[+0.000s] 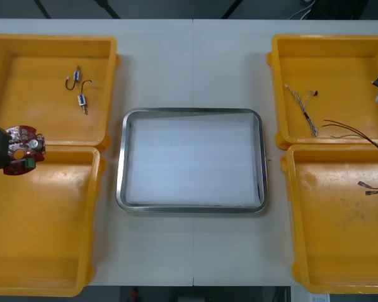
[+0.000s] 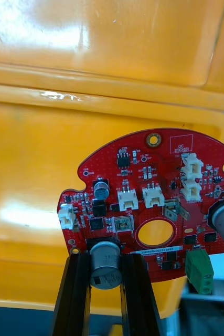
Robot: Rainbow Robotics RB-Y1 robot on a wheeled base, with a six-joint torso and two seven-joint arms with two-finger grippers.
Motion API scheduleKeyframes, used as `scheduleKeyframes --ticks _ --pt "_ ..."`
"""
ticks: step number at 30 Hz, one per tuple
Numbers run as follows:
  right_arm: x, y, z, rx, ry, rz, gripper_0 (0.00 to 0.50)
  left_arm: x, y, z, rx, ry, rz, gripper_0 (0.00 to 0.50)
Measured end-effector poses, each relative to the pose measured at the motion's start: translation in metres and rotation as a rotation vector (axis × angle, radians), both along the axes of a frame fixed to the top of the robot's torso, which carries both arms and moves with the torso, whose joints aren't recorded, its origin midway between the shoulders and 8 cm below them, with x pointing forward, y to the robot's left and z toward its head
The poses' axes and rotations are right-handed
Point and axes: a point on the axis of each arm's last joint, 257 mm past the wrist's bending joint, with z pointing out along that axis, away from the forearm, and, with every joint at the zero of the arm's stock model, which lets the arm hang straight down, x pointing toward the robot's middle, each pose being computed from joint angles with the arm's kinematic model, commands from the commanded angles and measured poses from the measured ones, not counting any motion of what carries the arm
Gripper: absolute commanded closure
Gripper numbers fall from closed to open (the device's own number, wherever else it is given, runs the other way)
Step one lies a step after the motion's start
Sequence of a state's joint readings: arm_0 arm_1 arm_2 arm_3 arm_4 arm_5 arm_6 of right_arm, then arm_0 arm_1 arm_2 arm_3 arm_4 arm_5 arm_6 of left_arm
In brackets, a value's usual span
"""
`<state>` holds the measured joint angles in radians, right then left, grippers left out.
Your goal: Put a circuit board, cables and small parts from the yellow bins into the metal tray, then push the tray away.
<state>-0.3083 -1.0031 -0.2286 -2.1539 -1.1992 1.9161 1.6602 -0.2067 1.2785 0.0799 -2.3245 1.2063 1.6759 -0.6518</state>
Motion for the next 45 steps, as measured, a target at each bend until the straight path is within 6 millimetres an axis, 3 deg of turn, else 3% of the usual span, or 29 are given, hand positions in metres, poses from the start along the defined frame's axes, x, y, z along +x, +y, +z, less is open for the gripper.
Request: scheduleKeyframes --ticks 16,26,31,37,45 --pt "0.0 0.0 0.0 -0.001 -0.001 0.0 0.5 0.019 -0.08 -0.043 -0.002 -0.014 -0.114 0.5" --pt "0.0 0.0 0.0 -0.001 -0.001 0.0 0.5 0.026 -0.134 -0.061 -0.097 -0.017 0.121 0.5" --pt "0.0 0.0 0.0 -0.001 -0.001 0.0 0.5 0.036 -0.162 -0.066 -0.109 -0.008 0.117 0.5" --pt "0.0 0.0 0.0 -0.001 -0.001 0.0 0.5 0.046 -0.183 -0.078 -0.139 0.017 0.136 0.5" --pt "0.0 0.0 0.0 -0.001 -0.001 0.0 0.5 0.055 -0.198 -0.113 -0.104 0.018 0.142 0.5"
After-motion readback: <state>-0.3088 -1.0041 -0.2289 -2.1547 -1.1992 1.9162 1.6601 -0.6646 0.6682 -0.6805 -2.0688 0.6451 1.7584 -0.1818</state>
